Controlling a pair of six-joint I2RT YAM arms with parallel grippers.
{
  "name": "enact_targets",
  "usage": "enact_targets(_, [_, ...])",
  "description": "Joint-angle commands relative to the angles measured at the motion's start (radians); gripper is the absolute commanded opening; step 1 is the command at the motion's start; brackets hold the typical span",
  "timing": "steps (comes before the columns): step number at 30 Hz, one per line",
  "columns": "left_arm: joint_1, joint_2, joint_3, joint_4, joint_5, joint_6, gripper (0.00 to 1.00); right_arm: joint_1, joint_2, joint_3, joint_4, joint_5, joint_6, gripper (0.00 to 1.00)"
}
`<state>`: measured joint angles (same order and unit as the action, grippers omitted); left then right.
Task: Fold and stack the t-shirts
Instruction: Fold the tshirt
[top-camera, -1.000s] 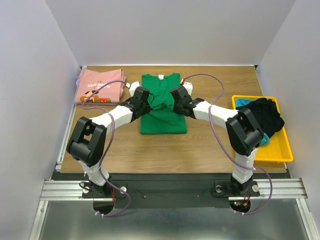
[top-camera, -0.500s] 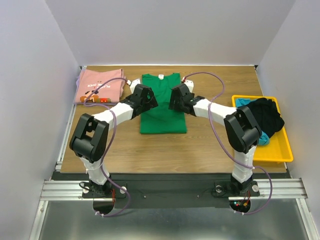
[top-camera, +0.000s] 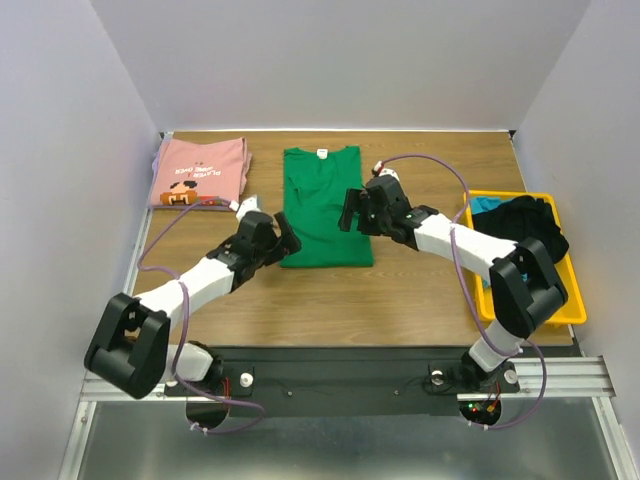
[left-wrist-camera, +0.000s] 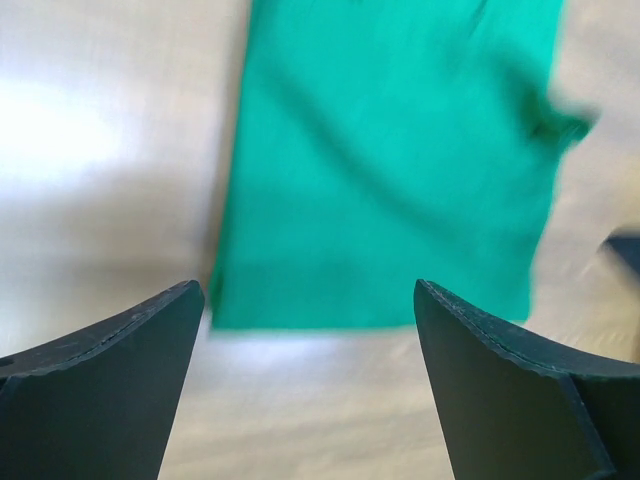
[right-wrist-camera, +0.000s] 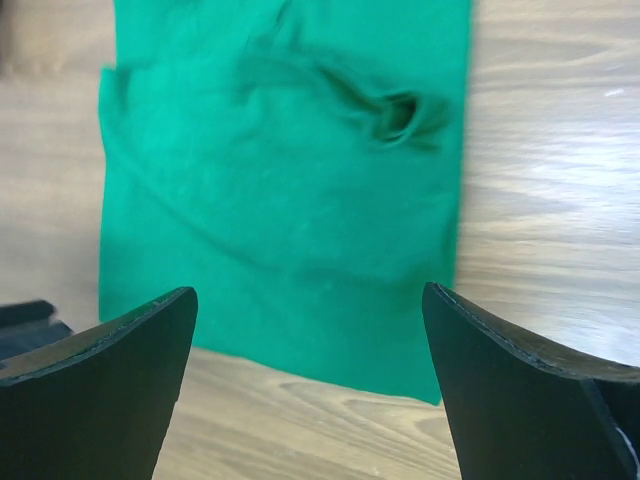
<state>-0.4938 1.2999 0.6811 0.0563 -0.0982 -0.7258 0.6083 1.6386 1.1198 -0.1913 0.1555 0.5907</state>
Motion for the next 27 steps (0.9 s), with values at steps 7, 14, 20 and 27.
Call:
enact_targets(7, [-0.017,-0.195,-0.170,-0.006,0.014,-0.090,0.98,-0.007,0.242,0.225,0.062,-0.041,-0.061,1.00])
enact_targets(14, [-0.017,-0.211,-0.169,-0.044,-0.003,-0.093,0.98,-0.093,0.423,0.411,0.062,-0.013,-0.080,1.00])
enact_targets(20, [-0.017,-0.202,-0.152,-0.049,-0.015,-0.083,0.98,-0.110,0.385,0.502,0.061,-0.068,-0.173,1.00])
enact_targets(27, [-0.017,-0.105,-0.115,-0.039,-0.018,-0.070,0.98,-0.110,0.054,0.120,0.064,-0.178,-0.068,1.00])
